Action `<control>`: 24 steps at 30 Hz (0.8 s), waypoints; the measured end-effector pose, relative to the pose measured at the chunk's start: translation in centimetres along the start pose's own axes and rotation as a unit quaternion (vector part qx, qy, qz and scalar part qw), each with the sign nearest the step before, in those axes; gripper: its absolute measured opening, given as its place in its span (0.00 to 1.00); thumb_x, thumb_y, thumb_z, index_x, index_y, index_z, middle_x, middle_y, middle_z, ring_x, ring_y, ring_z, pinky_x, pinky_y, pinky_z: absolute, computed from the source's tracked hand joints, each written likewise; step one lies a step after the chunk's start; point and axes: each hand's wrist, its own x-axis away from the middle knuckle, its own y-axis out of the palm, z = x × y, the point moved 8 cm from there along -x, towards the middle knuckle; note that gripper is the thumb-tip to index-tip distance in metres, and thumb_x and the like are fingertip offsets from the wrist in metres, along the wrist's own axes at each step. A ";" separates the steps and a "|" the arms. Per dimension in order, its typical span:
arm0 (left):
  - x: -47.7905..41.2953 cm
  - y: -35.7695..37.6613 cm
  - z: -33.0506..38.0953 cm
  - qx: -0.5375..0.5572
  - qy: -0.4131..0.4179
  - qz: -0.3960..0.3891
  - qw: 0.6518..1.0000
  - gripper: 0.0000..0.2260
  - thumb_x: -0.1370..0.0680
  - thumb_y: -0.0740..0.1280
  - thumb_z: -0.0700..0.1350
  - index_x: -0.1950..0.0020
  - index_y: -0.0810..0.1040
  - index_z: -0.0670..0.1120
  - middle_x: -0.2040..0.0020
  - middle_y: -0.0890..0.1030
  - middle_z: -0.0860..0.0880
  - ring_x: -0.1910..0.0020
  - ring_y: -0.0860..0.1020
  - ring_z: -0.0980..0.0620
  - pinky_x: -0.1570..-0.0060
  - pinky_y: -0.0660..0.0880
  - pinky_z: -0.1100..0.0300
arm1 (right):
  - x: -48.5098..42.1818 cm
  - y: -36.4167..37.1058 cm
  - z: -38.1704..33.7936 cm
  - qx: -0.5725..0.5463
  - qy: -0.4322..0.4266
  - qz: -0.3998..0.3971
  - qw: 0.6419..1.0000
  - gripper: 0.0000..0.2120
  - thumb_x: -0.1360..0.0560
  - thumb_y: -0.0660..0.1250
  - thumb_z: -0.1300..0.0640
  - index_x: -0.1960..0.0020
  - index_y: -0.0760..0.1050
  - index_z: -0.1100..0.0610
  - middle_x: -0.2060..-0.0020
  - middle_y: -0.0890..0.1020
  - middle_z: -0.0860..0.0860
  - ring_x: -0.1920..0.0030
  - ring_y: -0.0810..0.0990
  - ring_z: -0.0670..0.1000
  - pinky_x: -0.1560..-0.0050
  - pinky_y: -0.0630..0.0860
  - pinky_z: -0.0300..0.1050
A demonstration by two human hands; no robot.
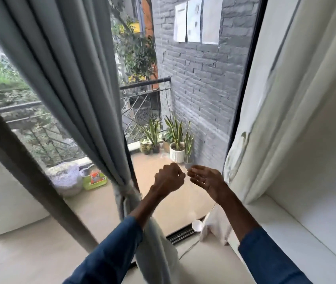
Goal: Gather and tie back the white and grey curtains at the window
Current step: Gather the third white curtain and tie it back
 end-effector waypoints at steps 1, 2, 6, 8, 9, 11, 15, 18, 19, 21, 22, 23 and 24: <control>-0.5 0.3 1.3 0.004 0.001 0.004 1.000 0.13 0.29 0.61 0.59 0.54 0.78 0.54 0.57 0.84 0.49 0.59 0.84 0.46 0.51 0.81 0.49 | 0.1 -1.3 -1.4 0.009 -0.005 0.007 1.000 0.10 0.25 0.69 0.67 0.44 0.81 0.63 0.51 0.85 0.60 0.51 0.85 0.56 0.46 0.81 0.48; -0.9 0.4 2.5 0.010 0.003 0.011 1.000 0.12 0.30 0.61 0.58 0.54 0.78 0.54 0.58 0.84 0.49 0.59 0.84 0.47 0.52 0.81 0.49 | 0.3 -2.3 -2.9 0.017 -0.013 0.011 1.000 0.10 0.25 0.69 0.67 0.44 0.81 0.63 0.51 0.85 0.59 0.51 0.85 0.56 0.46 0.81 0.47; -1.9 -0.9 9.2 0.041 0.064 0.046 0.996 0.11 0.29 0.62 0.54 0.56 0.80 0.52 0.61 0.84 0.52 0.61 0.84 0.49 0.56 0.81 0.51 | 0.7 -6.1 -10.0 0.065 -0.069 0.058 0.994 0.12 0.24 0.69 0.66 0.41 0.80 0.63 0.48 0.85 0.59 0.49 0.84 0.55 0.48 0.80 0.47; -2.6 -2.5 13.4 0.043 0.119 0.067 0.990 0.09 0.27 0.64 0.49 0.57 0.82 0.49 0.62 0.85 0.52 0.62 0.84 0.50 0.60 0.81 0.52 | 0.9 -7.2 -14.6 0.090 -0.114 0.071 0.987 0.11 0.24 0.69 0.66 0.42 0.81 0.62 0.49 0.86 0.57 0.49 0.84 0.54 0.53 0.81 0.44; -3.2 -3.5 15.4 0.045 0.148 0.080 0.985 0.08 0.26 0.65 0.47 0.57 0.83 0.48 0.61 0.85 0.52 0.62 0.83 0.51 0.61 0.81 0.53 | 0.9 -7.4 -17.1 0.107 -0.138 0.075 0.982 0.10 0.24 0.69 0.66 0.43 0.81 0.62 0.50 0.87 0.56 0.51 0.84 0.53 0.55 0.81 0.43; -4.5 -5.6 19.2 0.048 0.197 0.111 0.973 0.07 0.26 0.66 0.45 0.56 0.84 0.48 0.59 0.86 0.52 0.61 0.83 0.53 0.61 0.81 0.55 | 1.2 -7.3 -22.1 0.140 -0.187 0.085 0.969 0.09 0.24 0.69 0.66 0.44 0.82 0.63 0.52 0.87 0.55 0.54 0.84 0.50 0.59 0.80 0.40; -7.2 -10.7 26.3 0.078 0.250 0.182 0.948 0.07 0.25 0.64 0.47 0.54 0.82 0.52 0.58 0.85 0.56 0.58 0.83 0.54 0.58 0.81 0.54 | 2.2 -6.1 -32.2 0.199 -0.284 0.100 0.933 0.08 0.24 0.69 0.65 0.46 0.83 0.61 0.52 0.87 0.56 0.53 0.84 0.49 0.56 0.80 0.45; -9.0 -15.6 32.0 0.118 0.293 0.240 0.918 0.07 0.25 0.63 0.48 0.53 0.81 0.53 0.56 0.85 0.58 0.59 0.83 0.55 0.55 0.80 0.54 | 2.9 -4.4 -39.9 0.245 -0.356 0.109 0.895 0.07 0.24 0.69 0.65 0.48 0.84 0.59 0.52 0.87 0.54 0.50 0.85 0.50 0.52 0.81 0.48; -9.5 -17.2 33.9 0.127 0.310 0.259 0.906 0.07 0.25 0.63 0.48 0.52 0.81 0.52 0.54 0.85 0.57 0.59 0.83 0.55 0.55 0.80 0.54 | 3.0 -3.8 -42.4 0.257 -0.377 0.114 0.883 0.07 0.24 0.69 0.64 0.48 0.84 0.59 0.53 0.87 0.53 0.50 0.85 0.51 0.52 0.81 0.49; -10.1 -20.7 37.2 0.146 0.342 0.302 0.878 0.07 0.23 0.65 0.48 0.48 0.80 0.51 0.52 0.86 0.55 0.59 0.83 0.55 0.56 0.79 0.56 | 3.5 -2.5 -47.1 0.273 -0.418 0.121 0.858 0.08 0.24 0.69 0.64 0.47 0.84 0.59 0.53 0.87 0.53 0.49 0.86 0.51 0.53 0.82 0.49; -10.5 -22.3 38.5 0.155 0.353 0.322 0.865 0.07 0.23 0.66 0.49 0.47 0.79 0.51 0.50 0.85 0.55 0.59 0.83 0.54 0.56 0.78 0.57 | 3.8 -1.9 -49.2 0.282 -0.437 0.122 0.845 0.08 0.24 0.69 0.64 0.47 0.84 0.59 0.53 0.87 0.53 0.50 0.86 0.51 0.53 0.82 0.49; -10.7 -23.9 39.9 0.164 0.366 0.343 0.849 0.07 0.22 0.66 0.50 0.45 0.78 0.51 0.50 0.85 0.55 0.58 0.83 0.54 0.57 0.78 0.58 | 4.0 -1.1 -51.4 0.290 -0.456 0.123 0.832 0.08 0.24 0.69 0.64 0.47 0.84 0.59 0.53 0.87 0.53 0.50 0.86 0.51 0.53 0.82 0.49; -11.0 -25.5 41.2 0.171 0.379 0.364 0.834 0.08 0.22 0.66 0.51 0.45 0.77 0.52 0.50 0.85 0.56 0.58 0.83 0.54 0.57 0.77 0.57 | 4.1 -0.5 -53.5 0.295 -0.473 0.124 0.821 0.08 0.24 0.70 0.64 0.47 0.84 0.59 0.53 0.87 0.53 0.50 0.86 0.50 0.53 0.82 0.49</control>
